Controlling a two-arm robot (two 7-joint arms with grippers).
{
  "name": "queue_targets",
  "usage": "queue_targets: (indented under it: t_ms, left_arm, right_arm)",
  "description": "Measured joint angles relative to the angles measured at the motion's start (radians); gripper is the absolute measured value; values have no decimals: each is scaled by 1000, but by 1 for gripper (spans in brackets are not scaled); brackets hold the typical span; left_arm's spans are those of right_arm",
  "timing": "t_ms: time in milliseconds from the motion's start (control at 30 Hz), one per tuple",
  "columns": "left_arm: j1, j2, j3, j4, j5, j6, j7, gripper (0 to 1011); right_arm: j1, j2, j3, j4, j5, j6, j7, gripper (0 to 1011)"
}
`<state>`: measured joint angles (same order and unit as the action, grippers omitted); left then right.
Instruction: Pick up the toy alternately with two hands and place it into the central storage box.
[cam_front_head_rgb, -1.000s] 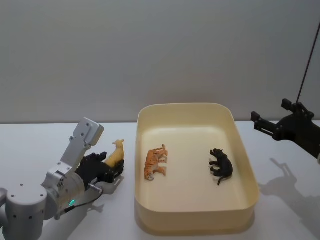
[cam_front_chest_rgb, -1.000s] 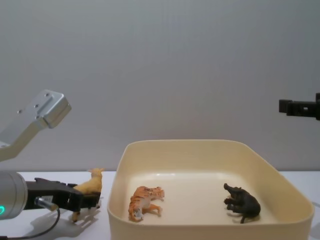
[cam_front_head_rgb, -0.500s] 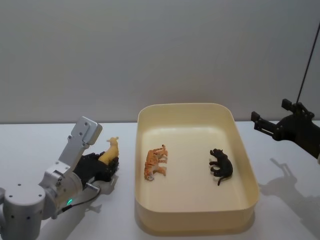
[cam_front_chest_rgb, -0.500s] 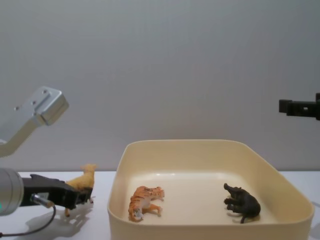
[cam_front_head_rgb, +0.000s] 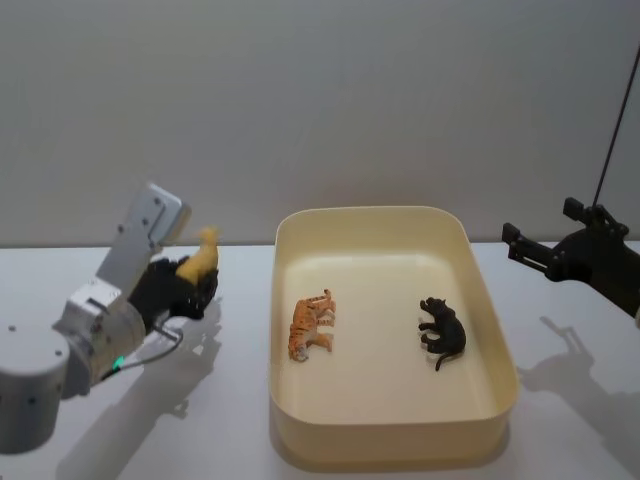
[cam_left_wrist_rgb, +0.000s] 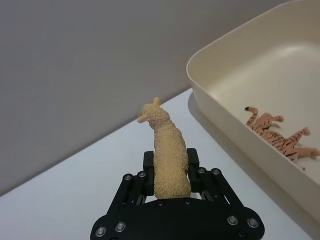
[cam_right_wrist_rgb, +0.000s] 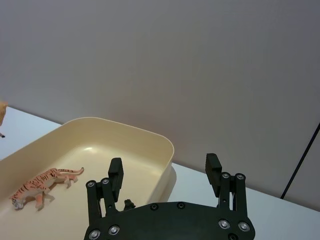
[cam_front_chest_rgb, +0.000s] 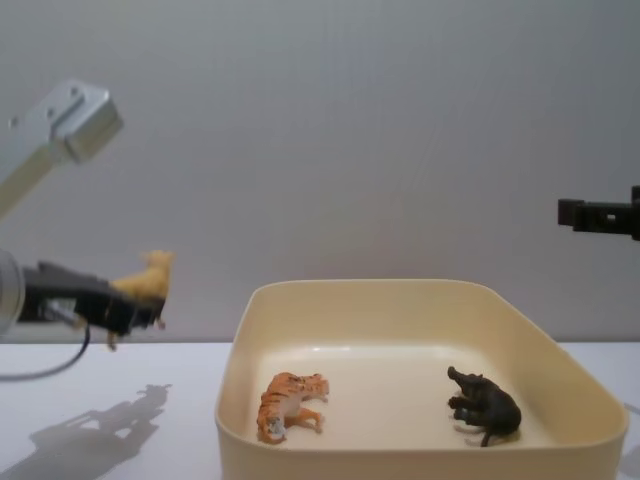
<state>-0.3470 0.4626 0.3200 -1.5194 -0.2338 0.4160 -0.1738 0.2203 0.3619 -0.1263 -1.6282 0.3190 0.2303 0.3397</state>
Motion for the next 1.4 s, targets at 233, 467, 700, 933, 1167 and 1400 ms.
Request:
queue_targets:
  t_ms: [233, 467, 700, 933, 1167, 1400]
  left_arm:
    - [-39, 1, -9, -36, 29, 17, -60, 351]
    - [-81, -15, -7, -44, 43, 19, -135, 351]
    - [-122, -39, 5, -35, 50, 14, -216, 351]
    - [-168, -81, 29, -1, 52, -6, -307, 351]
    - [-211, -128, 57, 49, 52, -33, -374, 351]
    - [-241, -161, 77, 86, 51, -54, -415, 532]
  right_arm:
    - [0, 0, 0, 0, 0, 0, 0, 1001]
    - [0, 0, 0, 0, 0, 0, 0, 1001]
    - [0, 0, 0, 0, 0, 0, 0, 1001]
    - [0, 0, 0, 0, 0, 0, 0, 1001]
    - [0, 0, 0, 0, 0, 0, 0, 1001]
    - [0, 0, 0, 0, 0, 0, 0, 1001]
